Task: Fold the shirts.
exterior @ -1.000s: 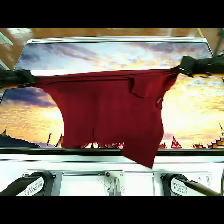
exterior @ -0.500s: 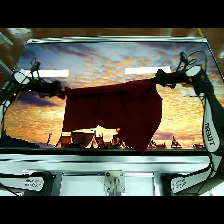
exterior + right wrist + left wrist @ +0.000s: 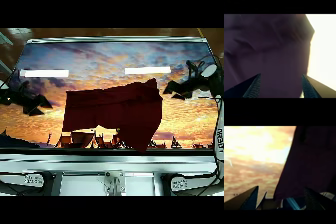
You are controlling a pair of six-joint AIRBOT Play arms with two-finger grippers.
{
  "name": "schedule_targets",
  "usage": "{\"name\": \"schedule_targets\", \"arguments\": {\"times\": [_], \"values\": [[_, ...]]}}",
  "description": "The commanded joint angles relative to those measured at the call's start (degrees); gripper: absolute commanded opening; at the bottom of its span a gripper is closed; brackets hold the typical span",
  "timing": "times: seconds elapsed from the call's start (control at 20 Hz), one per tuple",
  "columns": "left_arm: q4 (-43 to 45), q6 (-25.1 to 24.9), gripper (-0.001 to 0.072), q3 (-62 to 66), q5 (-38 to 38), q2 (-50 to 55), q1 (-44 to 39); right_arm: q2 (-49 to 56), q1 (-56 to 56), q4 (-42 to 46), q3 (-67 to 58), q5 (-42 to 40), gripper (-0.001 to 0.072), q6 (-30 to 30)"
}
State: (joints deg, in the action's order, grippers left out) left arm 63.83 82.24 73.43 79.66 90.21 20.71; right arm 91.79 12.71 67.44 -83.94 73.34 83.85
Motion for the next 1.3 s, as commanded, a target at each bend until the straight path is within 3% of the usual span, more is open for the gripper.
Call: {"name": "schedule_targets", "arguments": {"times": [0.0, 0.2, 0.6, 0.8, 0.85, 0.9, 0.95, 1.0, 1.05, 1.25], "values": [[-3.1, -4.7, 0.0679, -10.4, 4.5, -1.5, 5.8, -1.1, 5.7, -1.9, 6.3, 13.1, 0.0625, -0.4], [-10.9, -9.6, 0.0679, -21.6, -3.6, -1.4, 4.8, -1.1, 5.9, -9.8, 14.1, 7.1, 0.0625, -1.2], [-19.1, -10.3, 0.0676, -24.8, -13.4, 0.0, -3.3, -1.1, 4.6, -10.2, 14.4, 4.0, 0.0625, -1.6], [-21.7, -9.9, 0.0652, -24.8, -14.6, 1.1, -8.1, -1.1, 4.6, -9.9, 14.4, 3.4, 0.0625, -1.6], [-21.7, -9.3, 0.0539, -24.8, -14.6, 1.2, -9.0, -1.1, 4.6, -9.9, 14.4, 3.2, 0.0625, -1.6], [-21.8, -9.3, 0.0253, -24.7, -14.7, 1.2, -9.5, -1.0, 4.6, -9.4, 14.4, 3.1, 0.0625, -1.6], [-22.1, -9.3, 0.0118, -24.7, -14.6, 1.2, -9.5, -1.0, 4.6, -8.0, 14.4, 3.2, 0.0625, -1.6], [-22.1, -9.4, 0.0056, -24.5, -14.3, 1.1, -9.3, -1.0, 4.6, -6.8, 14.4, 3.5, 0.0625, -1.4], [-22.1, -10.1, 0.0042, -24.4, -14.1, 0.8, -9.0, -1.0, 4.6, -5.7, 14.8, 3.7, 0.0625, -1.5], [-21.9, -12.6, 0.0041, -24.4, -14.0, -1.9, -7.4, -1.0, 4.6, -6.2, 20.0, 1.3, 0.0625, -2.4]]}}
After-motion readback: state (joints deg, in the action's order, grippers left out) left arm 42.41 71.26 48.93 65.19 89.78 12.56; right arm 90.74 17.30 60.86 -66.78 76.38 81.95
